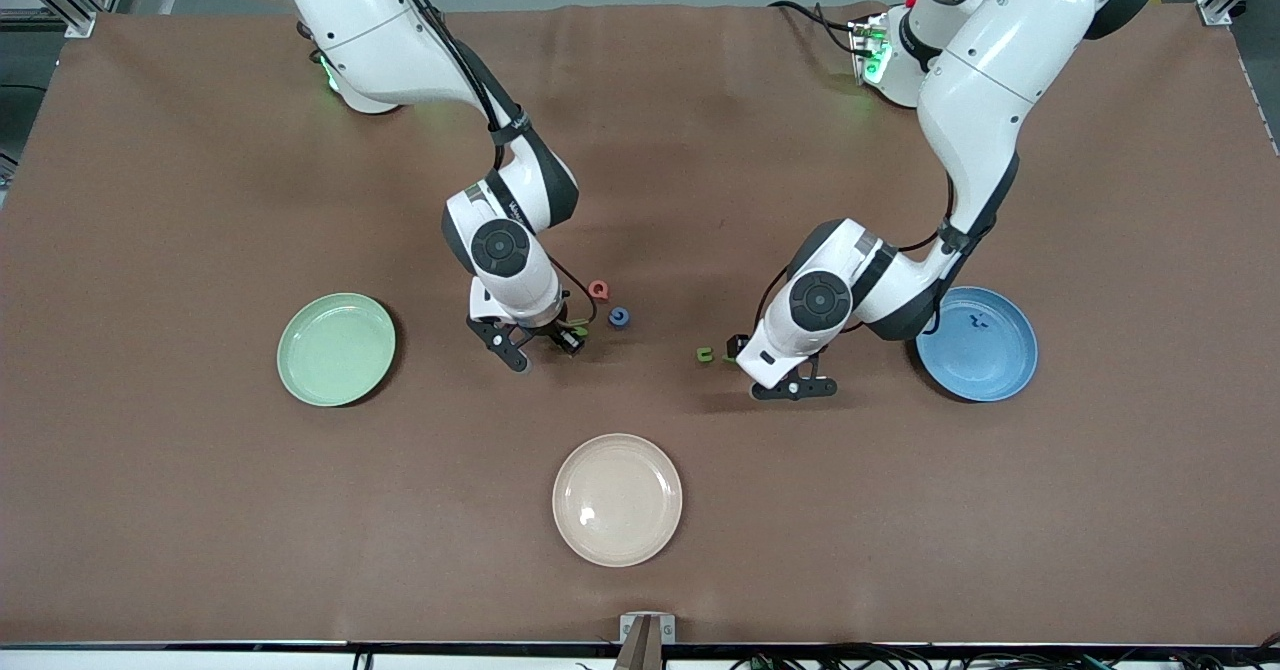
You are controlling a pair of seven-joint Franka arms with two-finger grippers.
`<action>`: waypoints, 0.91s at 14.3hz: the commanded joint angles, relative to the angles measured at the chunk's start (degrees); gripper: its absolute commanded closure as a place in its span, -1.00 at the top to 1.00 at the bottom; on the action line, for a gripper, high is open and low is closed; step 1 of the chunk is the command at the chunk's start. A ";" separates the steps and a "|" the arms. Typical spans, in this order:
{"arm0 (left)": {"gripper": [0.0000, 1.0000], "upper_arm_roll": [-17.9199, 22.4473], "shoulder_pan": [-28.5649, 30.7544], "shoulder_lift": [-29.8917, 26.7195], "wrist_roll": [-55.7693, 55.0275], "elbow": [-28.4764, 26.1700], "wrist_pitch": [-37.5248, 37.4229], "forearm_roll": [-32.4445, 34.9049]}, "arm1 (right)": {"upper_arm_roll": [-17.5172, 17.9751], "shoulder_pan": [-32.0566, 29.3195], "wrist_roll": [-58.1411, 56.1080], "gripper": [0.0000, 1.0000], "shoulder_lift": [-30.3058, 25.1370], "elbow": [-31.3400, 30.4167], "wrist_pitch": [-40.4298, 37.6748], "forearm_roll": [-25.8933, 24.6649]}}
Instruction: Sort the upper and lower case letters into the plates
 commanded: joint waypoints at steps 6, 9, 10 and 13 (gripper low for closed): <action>1.00 -0.15 0.58 -3.36 -1.82 -2.44 -2.33 1.60 | -0.64 -0.10 -0.44 -1.00 -0.14 0.17 -0.73 -0.71; 1.00 -0.15 0.49 -3.18 -1.82 -2.53 -2.33 1.60 | -0.99 -3.07 -8.07 -1.00 -4.34 -1.15 -6.34 -0.80; 1.00 -0.15 0.49 -3.09 -1.91 -2.53 -2.33 1.60 | -0.99 -5.27 -12.01 -1.00 -6.45 -2.81 -7.67 -0.80; 1.00 -0.06 0.23 -2.65 -2.44 -2.97 -1.80 1.60 | -0.99 -12.55 -27.63 -1.00 -14.00 -9.83 -8.03 -0.80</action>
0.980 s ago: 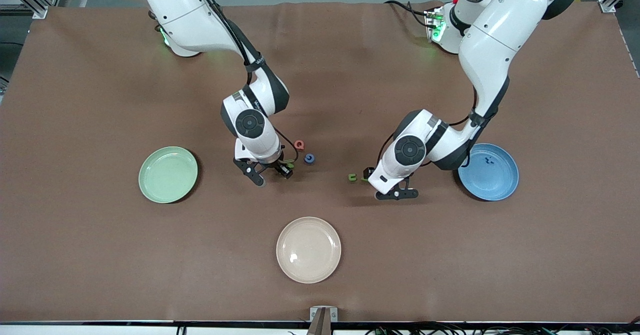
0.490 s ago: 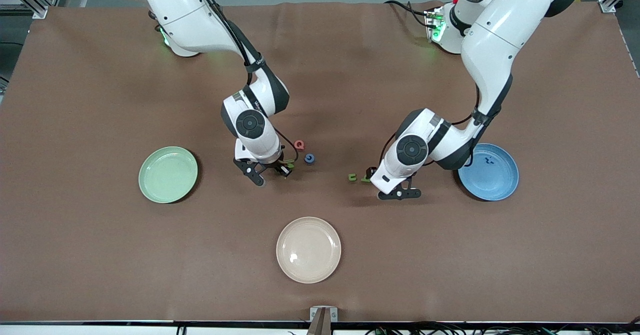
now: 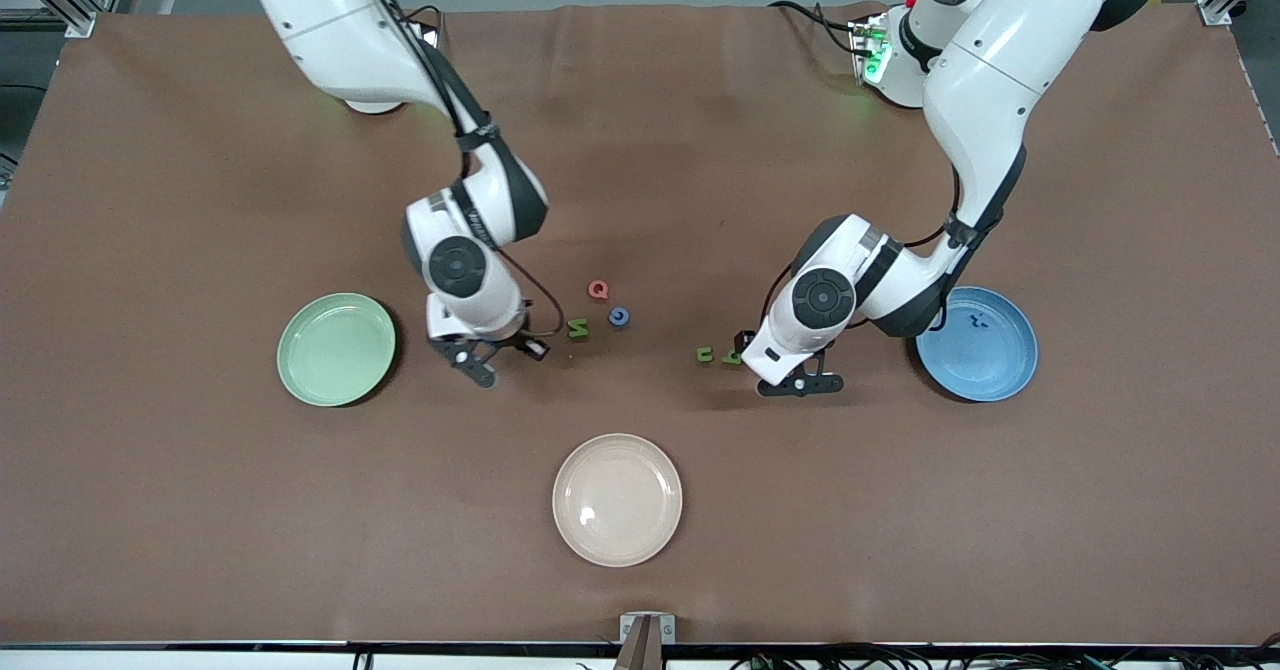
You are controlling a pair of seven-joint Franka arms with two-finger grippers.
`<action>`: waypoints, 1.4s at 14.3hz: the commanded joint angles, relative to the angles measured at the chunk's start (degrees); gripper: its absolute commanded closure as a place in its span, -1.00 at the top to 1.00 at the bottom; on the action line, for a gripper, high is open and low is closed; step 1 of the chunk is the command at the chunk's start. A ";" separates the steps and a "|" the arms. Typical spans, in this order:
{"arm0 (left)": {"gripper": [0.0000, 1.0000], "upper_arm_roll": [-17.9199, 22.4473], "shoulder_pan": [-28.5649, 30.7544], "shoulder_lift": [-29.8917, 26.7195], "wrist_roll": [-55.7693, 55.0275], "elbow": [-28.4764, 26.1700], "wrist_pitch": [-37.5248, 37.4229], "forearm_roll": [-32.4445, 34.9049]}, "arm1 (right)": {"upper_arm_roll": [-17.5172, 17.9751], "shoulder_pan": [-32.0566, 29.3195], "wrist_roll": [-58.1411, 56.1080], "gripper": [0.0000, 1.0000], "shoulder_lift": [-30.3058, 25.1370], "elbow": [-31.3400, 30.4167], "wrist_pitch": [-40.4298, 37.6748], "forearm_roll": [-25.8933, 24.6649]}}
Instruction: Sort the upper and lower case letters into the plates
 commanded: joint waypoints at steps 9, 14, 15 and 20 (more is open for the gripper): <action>1.00 -0.06 -0.72 -1.19 -1.94 -1.12 0.19 1.33 | 1.02 -21.53 -37.86 -1.00 -15.18 -19.42 0.39 -0.58; 1.00 -0.06 -0.72 -1.10 -2.12 -1.21 0.54 1.33 | 1.19 -26.27 -45.07 -0.94 -12.64 -23.81 9.87 -0.58; 0.99 -0.06 -0.80 -1.02 -2.12 -1.21 1.06 1.33 | 1.20 -26.28 -45.07 -0.61 -12.20 -23.73 9.80 -0.58; 0.99 -0.06 -0.80 -0.75 -2.12 -1.21 3.96 3.96 | 1.63 -24.44 -43.68 1.00 -12.19 -21.63 9.01 0.11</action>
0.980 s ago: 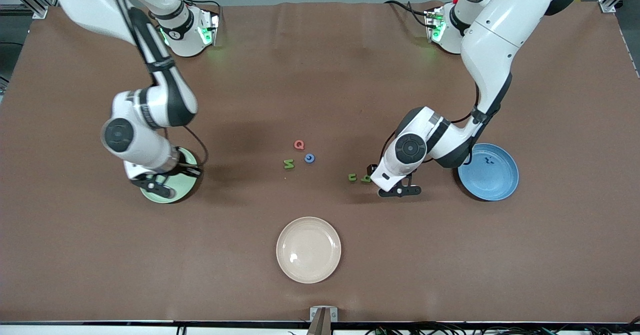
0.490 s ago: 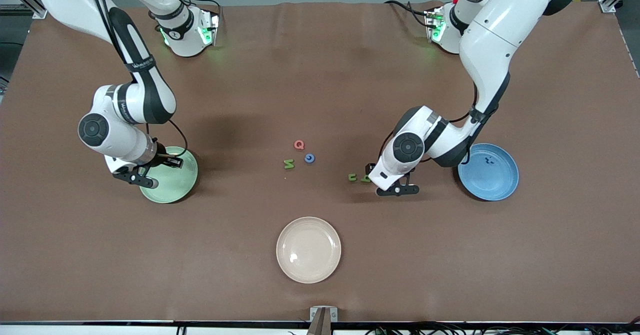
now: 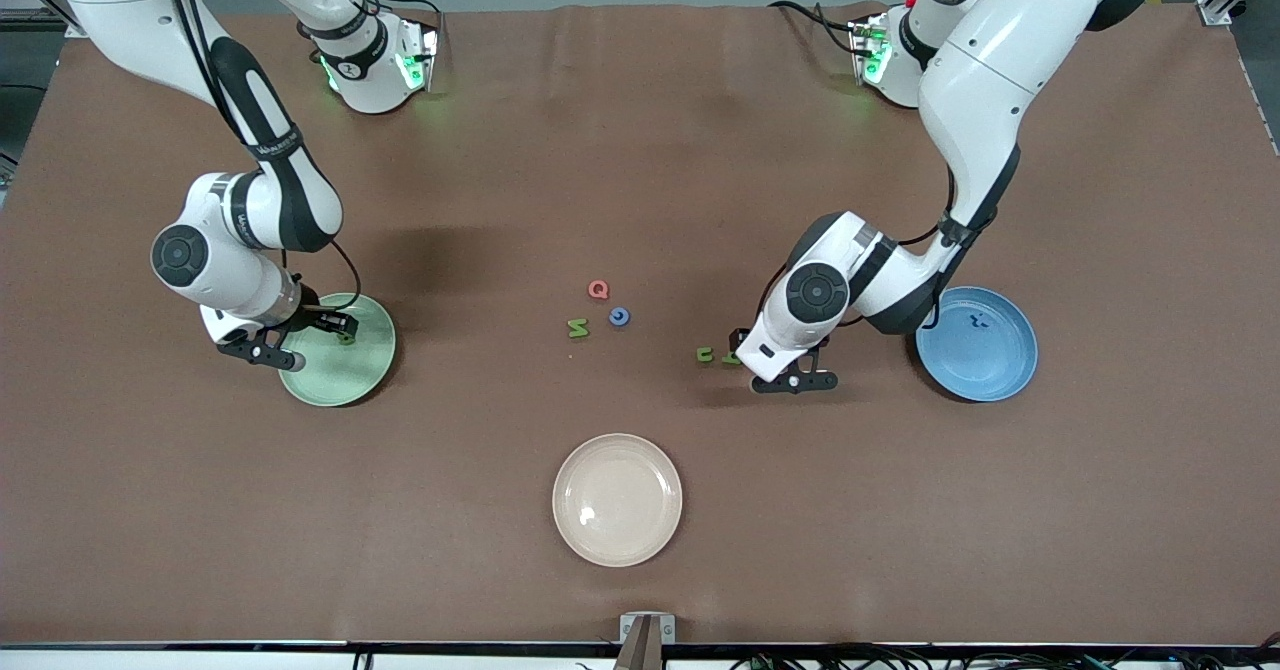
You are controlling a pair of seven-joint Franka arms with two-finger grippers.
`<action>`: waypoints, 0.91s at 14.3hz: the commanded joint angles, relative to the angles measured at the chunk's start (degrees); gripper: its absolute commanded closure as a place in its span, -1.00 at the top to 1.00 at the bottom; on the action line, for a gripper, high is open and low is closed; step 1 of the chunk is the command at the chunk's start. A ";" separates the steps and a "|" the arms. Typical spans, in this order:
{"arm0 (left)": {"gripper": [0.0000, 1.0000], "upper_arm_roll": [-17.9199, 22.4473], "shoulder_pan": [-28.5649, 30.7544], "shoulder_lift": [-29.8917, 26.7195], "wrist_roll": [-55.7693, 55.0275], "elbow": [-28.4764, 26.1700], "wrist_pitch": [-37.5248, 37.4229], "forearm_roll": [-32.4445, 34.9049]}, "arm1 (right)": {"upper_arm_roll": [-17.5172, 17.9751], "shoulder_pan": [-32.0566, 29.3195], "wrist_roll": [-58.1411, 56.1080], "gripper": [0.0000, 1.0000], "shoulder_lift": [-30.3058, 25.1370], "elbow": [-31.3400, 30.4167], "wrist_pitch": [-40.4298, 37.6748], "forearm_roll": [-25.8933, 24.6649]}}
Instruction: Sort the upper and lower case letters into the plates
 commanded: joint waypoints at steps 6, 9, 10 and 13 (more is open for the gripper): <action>0.99 0.06 -0.28 -0.49 -1.77 -1.11 1.86 4.81 | 1.02 17.73 35.70 1.00 1.78 10.23 -5.45 0.39; 0.99 0.06 -0.28 -0.49 -2.65 -1.11 1.95 4.81 | 1.02 24.50 50.56 1.00 6.88 15.77 -5.28 0.39; 0.99 0.06 -0.28 -0.49 -2.74 -1.11 1.86 4.81 | 1.02 26.08 54.01 1.00 8.38 17.36 -5.10 0.39; 0.99 0.06 -0.28 0.13 -2.83 -1.20 2.82 4.89 | 0.93 29.78 62.10 1.00 12.95 21.67 -4.66 0.30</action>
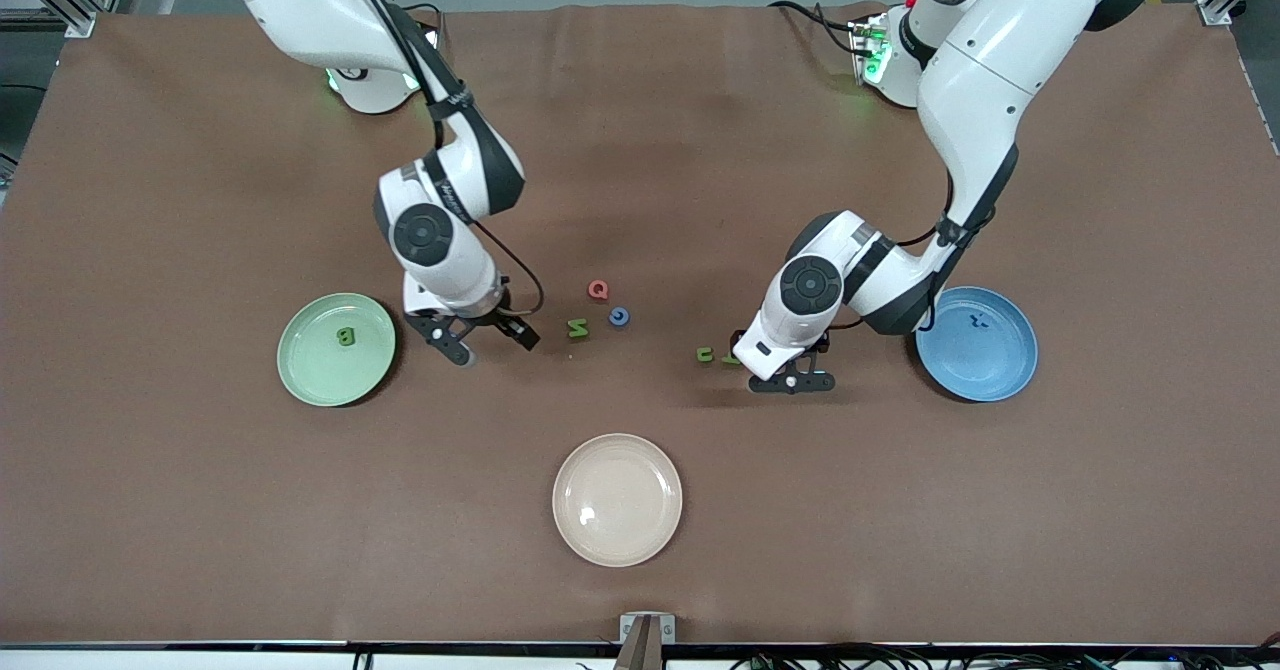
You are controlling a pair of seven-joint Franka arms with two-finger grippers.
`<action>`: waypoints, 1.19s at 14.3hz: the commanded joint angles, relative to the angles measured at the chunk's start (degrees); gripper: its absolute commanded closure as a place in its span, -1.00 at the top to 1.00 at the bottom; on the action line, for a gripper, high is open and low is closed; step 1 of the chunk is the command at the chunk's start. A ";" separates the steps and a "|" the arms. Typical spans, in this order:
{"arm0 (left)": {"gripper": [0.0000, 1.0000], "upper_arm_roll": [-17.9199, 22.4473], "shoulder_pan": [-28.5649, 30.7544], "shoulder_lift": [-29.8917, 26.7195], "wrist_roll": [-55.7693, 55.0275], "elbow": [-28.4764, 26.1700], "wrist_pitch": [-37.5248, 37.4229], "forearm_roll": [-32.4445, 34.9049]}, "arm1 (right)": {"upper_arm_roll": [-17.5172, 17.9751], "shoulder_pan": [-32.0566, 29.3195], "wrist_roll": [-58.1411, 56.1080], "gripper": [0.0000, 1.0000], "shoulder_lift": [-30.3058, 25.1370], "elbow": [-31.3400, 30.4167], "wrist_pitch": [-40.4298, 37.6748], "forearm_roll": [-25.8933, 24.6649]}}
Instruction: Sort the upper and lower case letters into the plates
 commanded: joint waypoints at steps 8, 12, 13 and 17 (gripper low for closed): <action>0.73 -0.04 -0.09 0.10 -2.21 -0.66 2.16 1.46 | -0.79 7.11 16.85 0.80 10.30 8.99 3.51 -0.20; 0.46 -0.13 -0.09 0.10 -2.30 -0.58 2.16 1.10 | -0.79 7.47 17.04 -0.14 10.39 8.90 2.99 -0.55; 0.39 -0.13 -0.09 0.10 -2.30 -0.58 2.16 1.10 | -0.79 7.47 17.04 -0.51 10.30 8.81 2.99 -0.55; 0.16 -0.13 -0.18 0.27 -2.30 -0.58 3.39 1.02 | -0.97 6.60 14.77 -0.99 9.51 8.20 0.98 -0.73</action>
